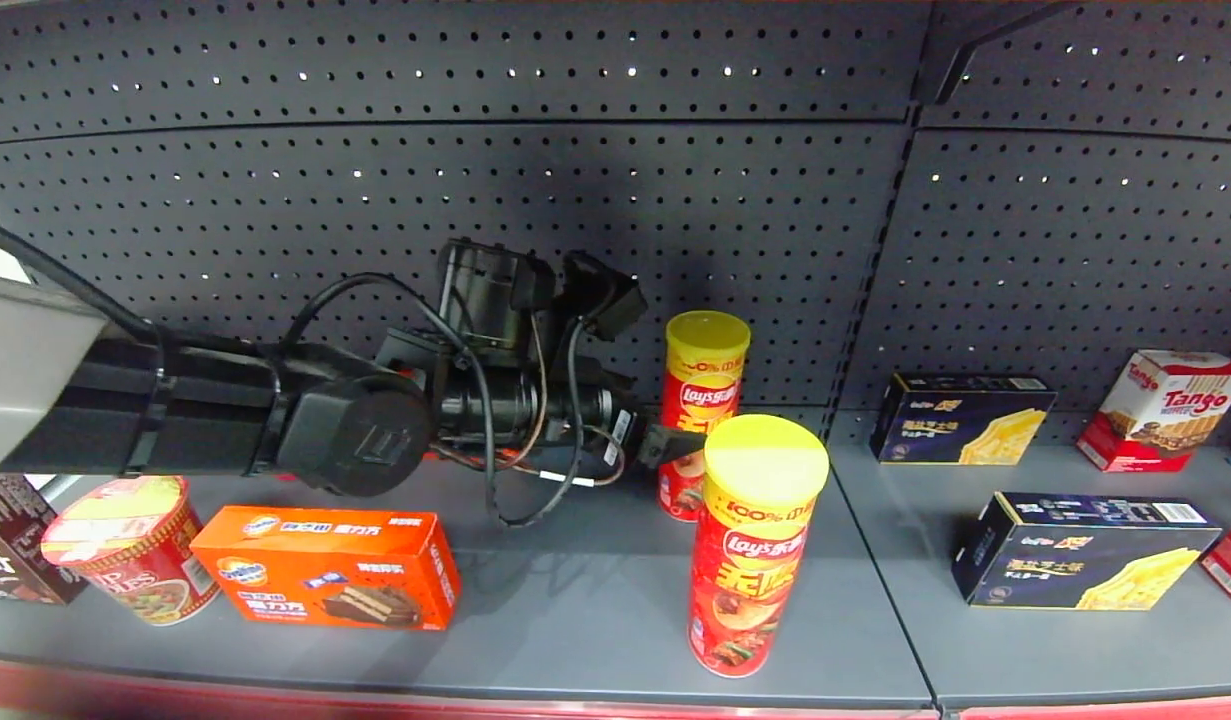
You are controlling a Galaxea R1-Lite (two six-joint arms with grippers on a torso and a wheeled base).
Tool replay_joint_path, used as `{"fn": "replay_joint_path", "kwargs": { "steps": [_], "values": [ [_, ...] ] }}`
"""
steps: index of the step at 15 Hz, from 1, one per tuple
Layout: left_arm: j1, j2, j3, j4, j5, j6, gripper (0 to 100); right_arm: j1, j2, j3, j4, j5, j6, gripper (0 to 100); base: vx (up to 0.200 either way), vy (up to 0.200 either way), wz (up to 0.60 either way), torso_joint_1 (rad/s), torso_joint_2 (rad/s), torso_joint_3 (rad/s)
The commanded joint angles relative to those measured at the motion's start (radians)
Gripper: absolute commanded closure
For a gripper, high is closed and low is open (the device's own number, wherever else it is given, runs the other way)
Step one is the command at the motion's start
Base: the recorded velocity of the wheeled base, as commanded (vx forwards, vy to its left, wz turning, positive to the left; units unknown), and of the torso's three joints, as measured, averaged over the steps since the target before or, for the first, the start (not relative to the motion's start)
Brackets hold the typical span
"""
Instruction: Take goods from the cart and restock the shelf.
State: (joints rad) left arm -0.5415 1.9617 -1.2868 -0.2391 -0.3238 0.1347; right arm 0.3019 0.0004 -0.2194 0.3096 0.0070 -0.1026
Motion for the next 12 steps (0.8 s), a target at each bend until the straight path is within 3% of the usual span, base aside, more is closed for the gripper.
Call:
{"fn": "replay_joint_path", "kwargs": {
  "steps": [1,10,12],
  "values": [
    [0.011,-0.083,0.058,-0.002,0.000,0.000,0,0.000,0.000,0.012,-0.003,0.001,0.000,0,0.000,0.000,0.00,0.000,0.00,0.000],
    [0.083,-0.310,0.230,0.001,0.000,-0.001,0,-0.003,0.018,0.006,-0.001,0.004,-0.003,0,0.000,0.000,0.00,0.000,0.00,0.000],
    [0.107,-0.400,0.307,0.008,0.002,-0.003,0,-0.018,0.135,-0.058,-0.003,0.004,-0.002,0,0.000,0.000,0.00,0.000,0.00,0.000]
  ]
}}
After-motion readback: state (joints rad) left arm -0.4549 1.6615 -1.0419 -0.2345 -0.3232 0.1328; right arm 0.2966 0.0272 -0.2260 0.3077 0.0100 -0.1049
